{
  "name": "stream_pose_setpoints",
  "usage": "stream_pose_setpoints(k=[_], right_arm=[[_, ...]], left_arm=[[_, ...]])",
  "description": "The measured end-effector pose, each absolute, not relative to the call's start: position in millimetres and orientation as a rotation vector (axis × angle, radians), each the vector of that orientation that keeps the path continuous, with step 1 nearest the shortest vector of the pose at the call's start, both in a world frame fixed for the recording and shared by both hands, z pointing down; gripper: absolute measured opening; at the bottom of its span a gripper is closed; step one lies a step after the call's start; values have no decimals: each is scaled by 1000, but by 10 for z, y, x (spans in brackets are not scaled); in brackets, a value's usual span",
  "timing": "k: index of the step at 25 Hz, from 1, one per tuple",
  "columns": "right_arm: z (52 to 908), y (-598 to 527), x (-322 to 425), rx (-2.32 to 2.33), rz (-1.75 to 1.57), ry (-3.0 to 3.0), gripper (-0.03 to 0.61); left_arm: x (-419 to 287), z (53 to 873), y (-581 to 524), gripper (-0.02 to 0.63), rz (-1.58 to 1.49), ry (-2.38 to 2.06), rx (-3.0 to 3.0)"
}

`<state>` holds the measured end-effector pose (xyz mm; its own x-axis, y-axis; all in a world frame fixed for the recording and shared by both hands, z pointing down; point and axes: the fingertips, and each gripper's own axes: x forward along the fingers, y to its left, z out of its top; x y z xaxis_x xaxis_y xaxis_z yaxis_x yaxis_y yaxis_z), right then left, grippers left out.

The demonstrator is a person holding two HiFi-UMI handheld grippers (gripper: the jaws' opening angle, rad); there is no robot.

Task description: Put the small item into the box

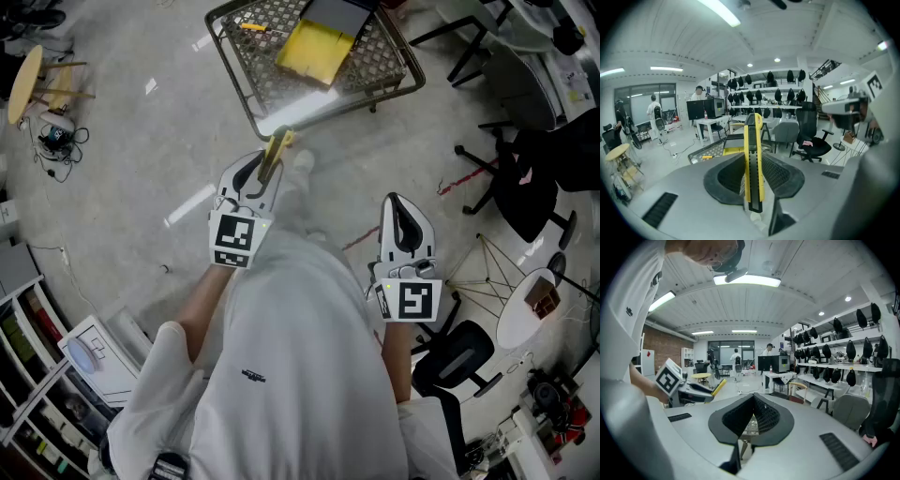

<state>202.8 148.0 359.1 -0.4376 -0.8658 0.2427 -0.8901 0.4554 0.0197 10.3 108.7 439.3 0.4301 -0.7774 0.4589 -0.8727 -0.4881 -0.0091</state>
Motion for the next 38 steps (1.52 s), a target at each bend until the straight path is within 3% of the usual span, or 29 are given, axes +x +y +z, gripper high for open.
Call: stream_pose_setpoints(k=[6,14,38], right_arm=[[3506,2042,1775,1505,188,-2508,-2],[3414,2270,1531,1577,153,-2480,-2],[3465,1828,91,1765,171,-2348,0]], left_arm=[[71,3772,1771,110,461,-1455,2475],[-96,3581,2000,110,394,-1408,2516],[-1387,3451,1498,110,258,-1260,2625]])
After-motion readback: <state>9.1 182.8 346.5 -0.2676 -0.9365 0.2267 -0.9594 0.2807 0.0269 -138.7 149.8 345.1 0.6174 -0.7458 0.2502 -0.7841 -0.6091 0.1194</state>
